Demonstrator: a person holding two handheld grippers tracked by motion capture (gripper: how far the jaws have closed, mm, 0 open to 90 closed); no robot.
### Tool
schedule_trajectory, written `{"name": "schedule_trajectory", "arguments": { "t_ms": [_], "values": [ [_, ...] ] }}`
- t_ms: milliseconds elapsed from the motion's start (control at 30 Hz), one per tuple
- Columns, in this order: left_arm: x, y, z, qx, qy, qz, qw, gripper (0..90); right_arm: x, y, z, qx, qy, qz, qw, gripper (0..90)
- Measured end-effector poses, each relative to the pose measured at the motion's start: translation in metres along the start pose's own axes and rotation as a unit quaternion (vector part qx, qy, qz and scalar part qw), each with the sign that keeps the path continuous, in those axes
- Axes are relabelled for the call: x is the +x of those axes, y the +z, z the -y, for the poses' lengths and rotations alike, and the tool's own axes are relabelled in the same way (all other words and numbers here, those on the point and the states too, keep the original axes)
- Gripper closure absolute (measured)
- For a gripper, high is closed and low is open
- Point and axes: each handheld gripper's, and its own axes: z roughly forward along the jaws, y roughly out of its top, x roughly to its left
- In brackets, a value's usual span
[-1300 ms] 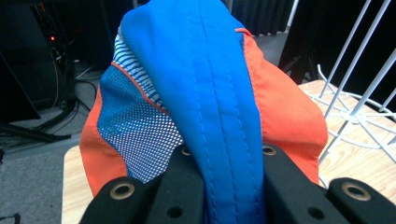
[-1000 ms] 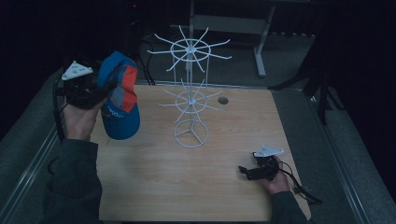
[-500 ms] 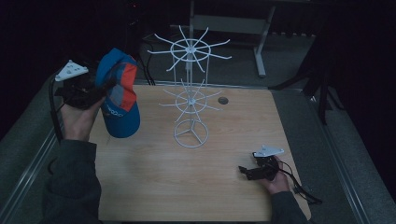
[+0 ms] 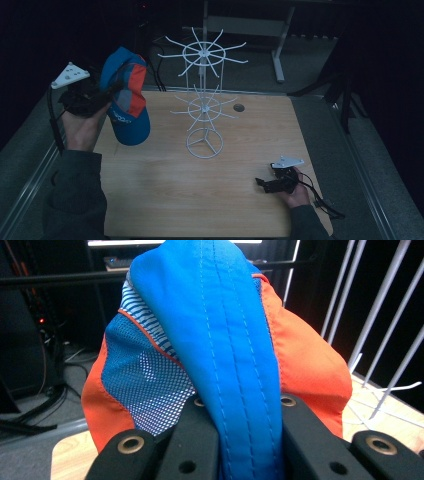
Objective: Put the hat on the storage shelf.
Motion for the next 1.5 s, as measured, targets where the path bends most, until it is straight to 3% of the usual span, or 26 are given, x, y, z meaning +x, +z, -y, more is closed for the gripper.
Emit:
{"name": "schedule_trajectory", "arguments": {
  "t_ms": [233, 500, 1100, 1500],
  "values": [
    [-0.005, -0.003, -0.005, -0.012, 0.011, 0.012, 0.9998, 88.0, 0.000, 0.000, 0.000, 0.000, 0.000, 0.000, 1.0000, 10.7],
    [-0.009, -0.005, -0.009, -0.023, 0.010, 0.029, 0.9993, 88.0, 0.000, 0.000, 0.000, 0.000, 0.000, 0.000, 1.0000, 10.7],
    [-0.008, -0.009, -0.010, -0.045, -0.007, 0.061, 0.9971, 88.0, 0.000, 0.000, 0.000, 0.000, 0.000, 0.000, 1.0000, 10.7],
    [-0.006, -0.012, -0.012, -0.050, -0.010, 0.066, 0.9965, 88.0, 0.000, 0.000, 0.000, 0.000, 0.000, 0.000, 1.0000, 10.7]
  ]
}}
